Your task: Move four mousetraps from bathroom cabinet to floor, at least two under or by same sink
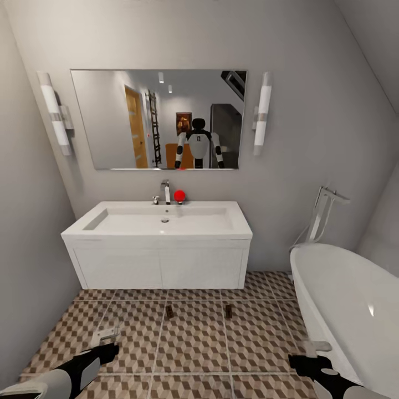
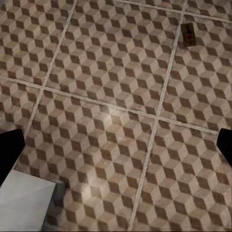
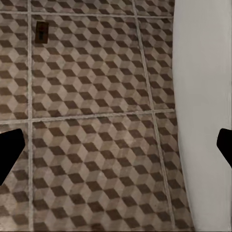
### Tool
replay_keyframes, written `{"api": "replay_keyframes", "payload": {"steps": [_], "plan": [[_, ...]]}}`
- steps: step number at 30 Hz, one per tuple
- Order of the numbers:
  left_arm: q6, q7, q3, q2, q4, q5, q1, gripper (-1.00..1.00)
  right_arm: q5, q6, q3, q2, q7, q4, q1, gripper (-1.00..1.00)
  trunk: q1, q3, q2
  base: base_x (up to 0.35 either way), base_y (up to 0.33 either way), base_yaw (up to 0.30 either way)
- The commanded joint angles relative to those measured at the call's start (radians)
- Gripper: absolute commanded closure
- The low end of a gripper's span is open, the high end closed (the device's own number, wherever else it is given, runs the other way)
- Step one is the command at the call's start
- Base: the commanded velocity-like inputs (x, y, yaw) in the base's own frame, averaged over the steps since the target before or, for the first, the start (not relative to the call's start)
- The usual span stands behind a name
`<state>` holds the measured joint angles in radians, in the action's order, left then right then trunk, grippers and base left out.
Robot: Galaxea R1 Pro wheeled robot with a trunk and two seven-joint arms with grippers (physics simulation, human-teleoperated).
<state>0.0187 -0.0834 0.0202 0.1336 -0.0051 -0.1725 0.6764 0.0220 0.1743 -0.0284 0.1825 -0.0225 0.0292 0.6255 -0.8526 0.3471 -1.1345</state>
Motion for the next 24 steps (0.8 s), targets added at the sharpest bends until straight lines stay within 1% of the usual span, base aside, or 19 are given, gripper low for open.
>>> {"api": "replay_keyframes", "payload": {"steps": [1,8,17,24], "plan": [[0.002,-0.001,0.001,0.000,0.000,-0.005,-0.006,-1.00,0.003,0.006,-0.003,0.000,-0.002,0.003,-0.010,-1.00,0.004,-0.002,0.006,0.000,0.000,0.000],[0.002,-0.001,0.001,0.000,0.000,-0.005,-0.046,-1.00,0.001,0.007,-0.003,0.003,-0.002,0.003,-0.072,-1.00,0.031,-0.024,0.055,0.000,0.000,0.000],[0.001,-0.001,0.001,0.000,0.000,-0.005,-0.089,-1.00,0.000,0.006,-0.003,0.004,0.000,0.003,-0.108,-1.00,0.065,-0.052,0.118,0.000,0.000,0.000],[0.001,0.000,0.001,-0.001,0.000,-0.004,-0.142,-1.00,0.000,0.004,-0.004,-0.002,0.003,0.003,-0.171,-1.00,0.092,-0.074,0.167,0.000,0.000,0.000]]}}
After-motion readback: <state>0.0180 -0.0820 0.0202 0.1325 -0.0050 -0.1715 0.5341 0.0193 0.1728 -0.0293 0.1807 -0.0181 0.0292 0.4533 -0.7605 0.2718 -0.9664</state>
